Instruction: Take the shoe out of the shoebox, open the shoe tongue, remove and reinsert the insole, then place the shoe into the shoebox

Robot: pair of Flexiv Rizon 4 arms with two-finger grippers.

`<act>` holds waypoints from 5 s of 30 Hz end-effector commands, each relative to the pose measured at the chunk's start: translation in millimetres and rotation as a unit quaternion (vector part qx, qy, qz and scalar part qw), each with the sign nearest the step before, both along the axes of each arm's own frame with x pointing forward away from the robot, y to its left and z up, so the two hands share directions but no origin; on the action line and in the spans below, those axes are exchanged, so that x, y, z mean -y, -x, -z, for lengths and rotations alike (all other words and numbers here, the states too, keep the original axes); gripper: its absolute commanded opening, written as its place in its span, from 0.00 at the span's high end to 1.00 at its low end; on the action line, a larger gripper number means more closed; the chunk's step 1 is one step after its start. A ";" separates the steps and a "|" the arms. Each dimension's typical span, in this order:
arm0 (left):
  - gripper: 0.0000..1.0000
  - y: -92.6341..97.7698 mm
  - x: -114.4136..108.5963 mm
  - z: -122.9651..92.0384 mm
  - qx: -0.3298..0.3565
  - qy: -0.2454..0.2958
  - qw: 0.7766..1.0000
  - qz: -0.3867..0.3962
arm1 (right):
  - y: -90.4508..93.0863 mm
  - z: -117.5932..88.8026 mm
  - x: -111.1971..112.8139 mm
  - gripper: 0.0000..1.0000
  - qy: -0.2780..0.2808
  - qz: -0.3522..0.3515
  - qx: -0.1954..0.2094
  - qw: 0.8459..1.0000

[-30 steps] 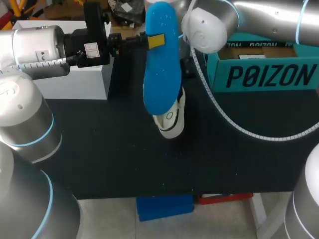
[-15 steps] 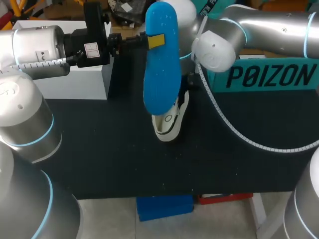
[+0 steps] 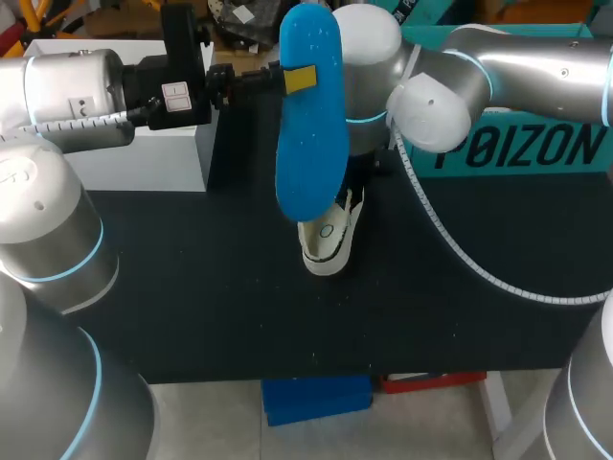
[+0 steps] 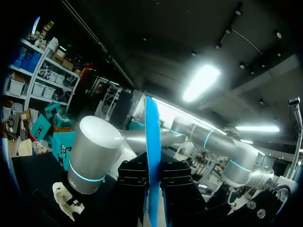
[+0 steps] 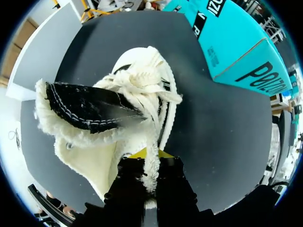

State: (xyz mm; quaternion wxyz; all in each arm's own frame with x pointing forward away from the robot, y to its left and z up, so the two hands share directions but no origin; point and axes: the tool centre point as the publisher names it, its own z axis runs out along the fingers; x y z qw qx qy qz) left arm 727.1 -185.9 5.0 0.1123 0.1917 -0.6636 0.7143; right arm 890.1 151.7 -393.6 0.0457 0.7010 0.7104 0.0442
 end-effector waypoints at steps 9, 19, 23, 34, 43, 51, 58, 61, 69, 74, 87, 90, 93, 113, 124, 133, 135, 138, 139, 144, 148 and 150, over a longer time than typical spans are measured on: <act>1.00 0.6 0.0 -0.5 -0.001 -0.002 1.000 -0.001 | -0.1 2.8 18.2 0.84 -0.079 0.002 -0.022 0.997; 1.00 0.6 0.0 -0.5 -0.001 -0.002 1.000 -0.001 | 14.0 -46.7 28.3 0.00 -0.212 0.045 -0.008 0.976; 1.00 0.6 0.0 -0.5 -0.001 -0.002 1.000 -0.001 | 21.7 -74.6 30.6 0.00 -0.322 0.052 0.025 0.945; 1.00 0.6 0.0 -0.5 -0.001 -0.002 1.000 -0.001 | 24.9 -82.0 29.7 0.00 -0.337 0.049 0.037 0.940; 1.00 0.6 0.0 -0.5 -0.001 -0.002 1.000 -0.001 | 45.7 -108.5 56.7 0.00 -0.513 0.080 0.034 0.854; 1.00 0.6 0.0 -0.5 -0.001 -0.002 1.000 -0.001 | 41.6 -129.5 52.5 0.00 -0.610 0.054 0.021 0.790; 1.00 0.6 0.0 -0.5 -0.001 -0.002 1.000 -0.001 | 38.7 -141.3 44.7 0.00 -0.640 0.030 0.009 0.768; 1.00 0.6 0.0 -0.5 -0.001 -0.002 1.000 -0.001 | 37.7 -146.0 41.7 0.00 -0.651 0.024 0.007 0.758; 1.00 0.6 0.0 -0.5 -0.001 -0.002 1.000 -0.001 | 37.2 -151.3 37.8 0.00 -0.665 0.022 0.005 0.746; 1.00 0.6 0.0 -0.5 -0.001 -0.002 1.000 -0.001 | 37.3 -152.2 35.4 0.00 -0.668 0.024 0.003 0.744; 1.00 1.8 14.5 20.3 0.077 0.014 0.996 0.033 | 37.1 -150.8 30.7 0.00 -0.661 0.026 0.004 0.750; 1.00 0.5 23.1 46.2 0.148 -0.012 0.988 0.034 | 37.1 -150.8 30.7 0.00 -0.661 0.026 0.004 0.750; 1.00 -3.2 30.6 70.3 0.184 -0.021 0.981 0.052 | 37.1 -150.8 30.7 0.00 -0.661 0.026 0.004 0.750; 1.00 -23.0 42.8 115.0 0.297 -0.052 0.952 0.061 | 37.1 -150.8 30.7 0.00 -0.661 0.026 0.004 0.750; 1.00 24.2 28.2 129.8 0.375 0.017 0.923 0.084 | 37.1 -150.8 30.7 0.00 -0.661 0.026 0.004 0.750; 1.00 5.4 28.2 183.2 0.501 0.032 0.861 0.086 | 37.1 -150.8 30.7 0.00 -0.661 0.026 0.004 0.750; 1.00 1.7 28.2 189.1 0.541 0.038 0.835 0.092 | 37.1 -150.8 30.7 0.00 -0.661 0.026 0.004 0.750; 1.00 -8.4 29.3 196.1 0.601 0.036 0.793 0.095 | 37.1 -150.8 30.7 0.00 -0.661 0.026 0.004 0.750; 1.00 -11.0 29.7 197.4 0.612 0.032 0.785 0.096 | 37.1 -150.8 30.7 0.00 -0.661 0.026 0.004 0.750; 1.00 -33.9 29.6 209.7 0.695 0.037 0.710 0.112 | 37.1 -150.8 30.7 0.00 -0.661 0.026 0.004 0.750; 1.00 -45.7 29.0 221.8 0.738 0.025 0.659 0.144 | 37.1 -150.8 30.7 0.00 -0.661 0.026 0.004 0.750; 1.00 -45.7 29.0 221.8 0.738 0.025 0.659 0.144 | 37.1 -150.8 30.7 0.00 -0.661 0.026 0.004 0.750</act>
